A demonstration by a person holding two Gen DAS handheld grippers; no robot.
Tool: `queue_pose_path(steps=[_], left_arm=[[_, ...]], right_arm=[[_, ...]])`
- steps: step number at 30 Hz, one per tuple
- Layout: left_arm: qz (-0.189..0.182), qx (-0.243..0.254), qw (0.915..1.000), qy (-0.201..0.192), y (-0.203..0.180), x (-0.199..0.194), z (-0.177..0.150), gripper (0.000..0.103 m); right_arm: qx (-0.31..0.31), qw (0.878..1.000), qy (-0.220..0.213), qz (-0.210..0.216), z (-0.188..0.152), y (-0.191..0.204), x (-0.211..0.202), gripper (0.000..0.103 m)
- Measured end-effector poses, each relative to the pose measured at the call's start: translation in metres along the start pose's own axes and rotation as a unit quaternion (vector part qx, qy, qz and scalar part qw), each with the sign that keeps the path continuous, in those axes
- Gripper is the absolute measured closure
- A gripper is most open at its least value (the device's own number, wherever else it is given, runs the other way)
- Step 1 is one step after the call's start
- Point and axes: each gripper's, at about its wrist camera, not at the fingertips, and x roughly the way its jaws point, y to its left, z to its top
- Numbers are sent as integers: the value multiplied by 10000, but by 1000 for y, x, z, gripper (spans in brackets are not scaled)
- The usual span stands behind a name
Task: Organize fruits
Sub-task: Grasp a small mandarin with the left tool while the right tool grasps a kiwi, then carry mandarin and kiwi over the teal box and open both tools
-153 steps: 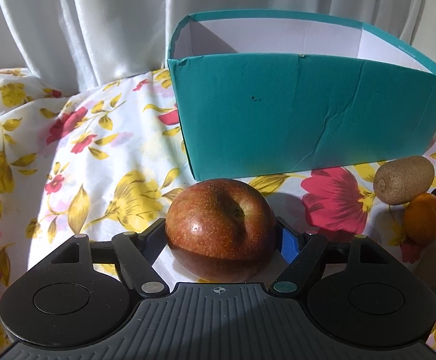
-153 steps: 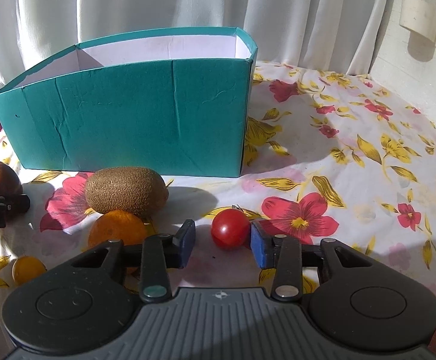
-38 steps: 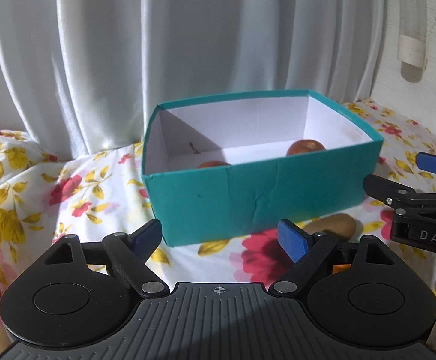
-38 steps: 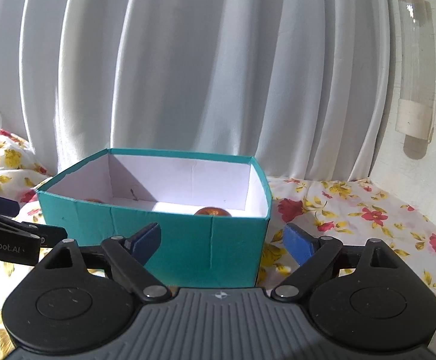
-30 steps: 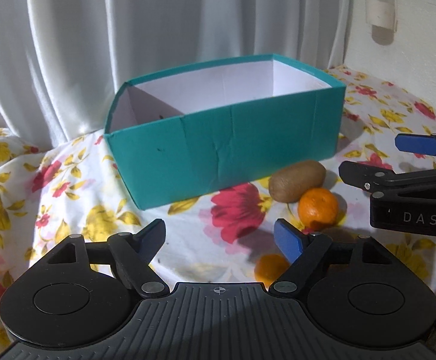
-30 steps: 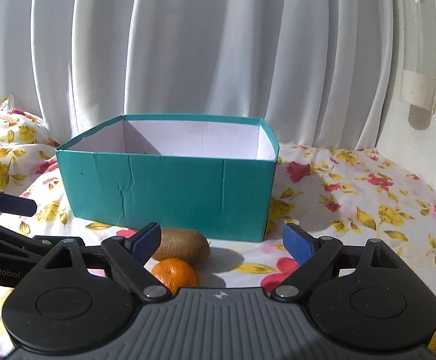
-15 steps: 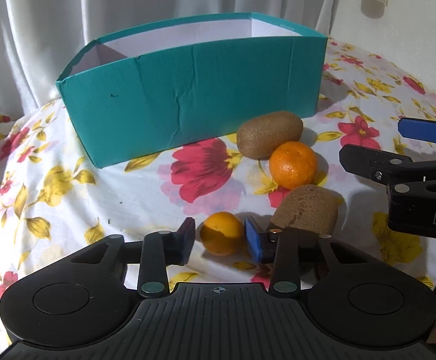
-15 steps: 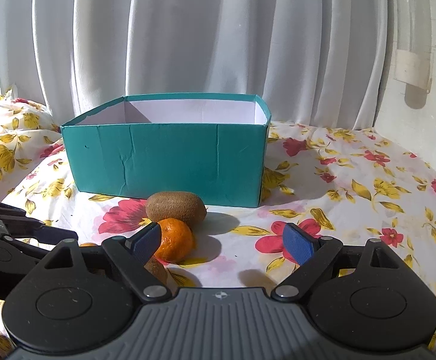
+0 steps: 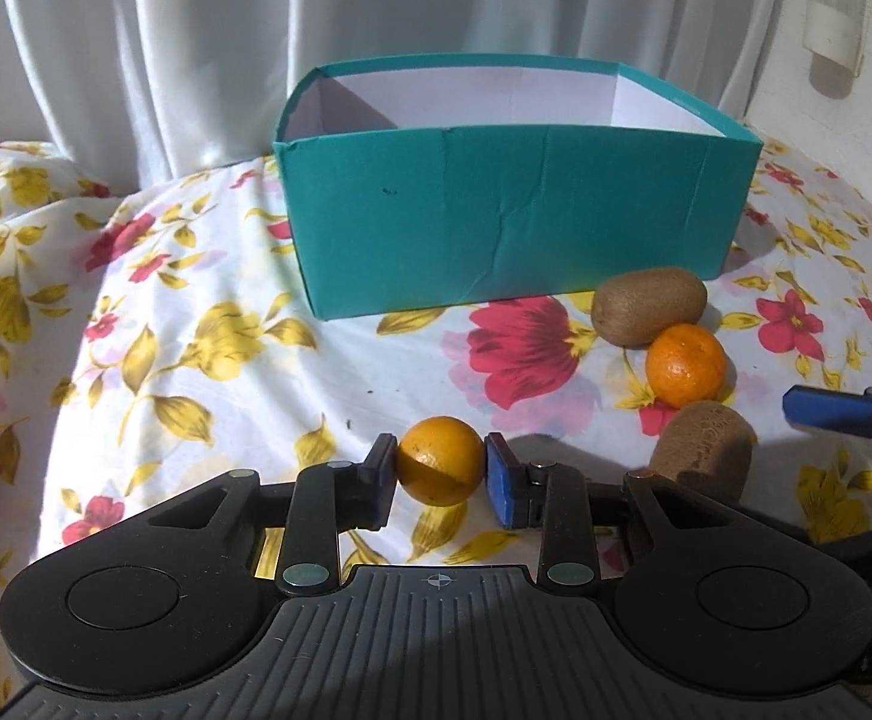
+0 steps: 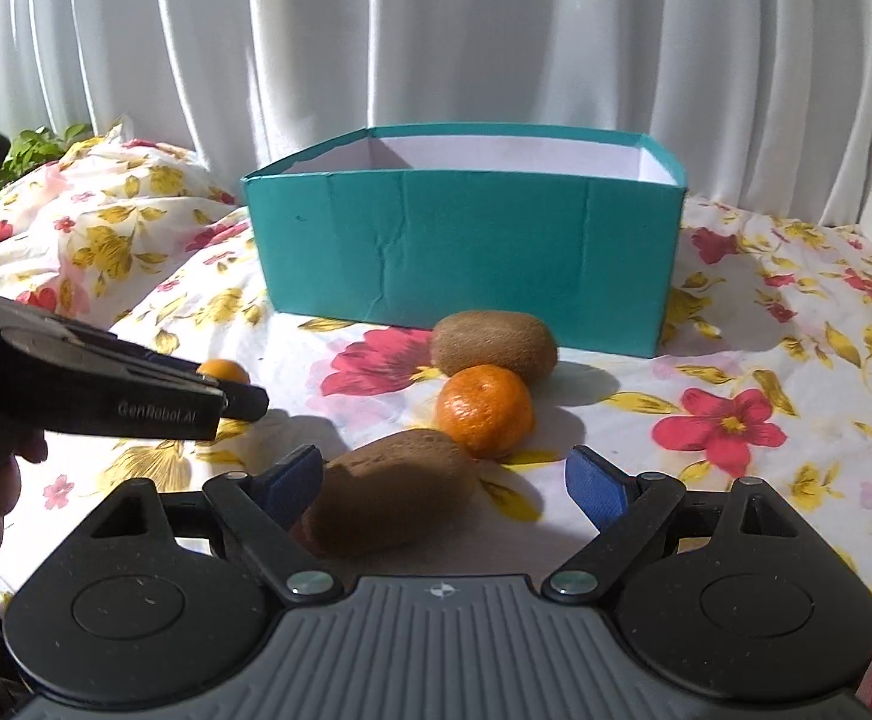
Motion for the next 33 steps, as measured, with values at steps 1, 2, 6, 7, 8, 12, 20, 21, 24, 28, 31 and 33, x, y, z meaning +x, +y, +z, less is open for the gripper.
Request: queue_pose_path(steps=[1, 2, 6, 7, 8, 12, 20, 21, 24, 28, 31, 33], left_arm=[[10, -12, 10000, -3, 1, -2, 0, 68], [10, -12, 10000, 1, 1, -3, -1, 68], [55, 4, 10000, 50, 3, -7, -5, 68], [67, -1, 10000, 72, 4, -7, -5, 68], [74, -8, 9999, 91, 5, -8, -6, 68], [120, -16, 9997, 210, 6, -7, -5, 68], [58, 224, 9995, -197, -3, -27, 51, 68], [23, 222, 9993, -297, -2, -31, 62, 68], [99, 182, 9986, -489, 1, -41, 102, 68], [67, -31, 9978, -659, 14, -51, 152, 68], [85, -221, 9972, -714, 22, -50, 183, 68], [122, -339, 9962, -798, 24, -47, 198, 68]], right_arm=[[-57, 10000, 45, 61, -1, 4, 3, 14], [-116, 9998, 82, 116, -2, 7, 7, 14], [-340, 9991, 174, 199, -5, 18, 21, 16], [-375, 9989, 198, 212, -6, 20, 25, 20], [-392, 9989, 190, 161, -6, 21, 28, 23], [-423, 9989, 107, 150, -8, 19, 29, 30], [84, 9998, -175, -103, 25, 6, -11, 31], [111, 9993, -308, -174, 35, 4, -19, 31], [41, 9966, -686, -461, 72, 3, -38, 31], [-43, 9909, -979, -918, 130, 1, -58, 31], [-141, 9879, -1058, -1127, 174, -3, -64, 31], [-164, 9857, -1148, -1225, 198, -7, -65, 31]])
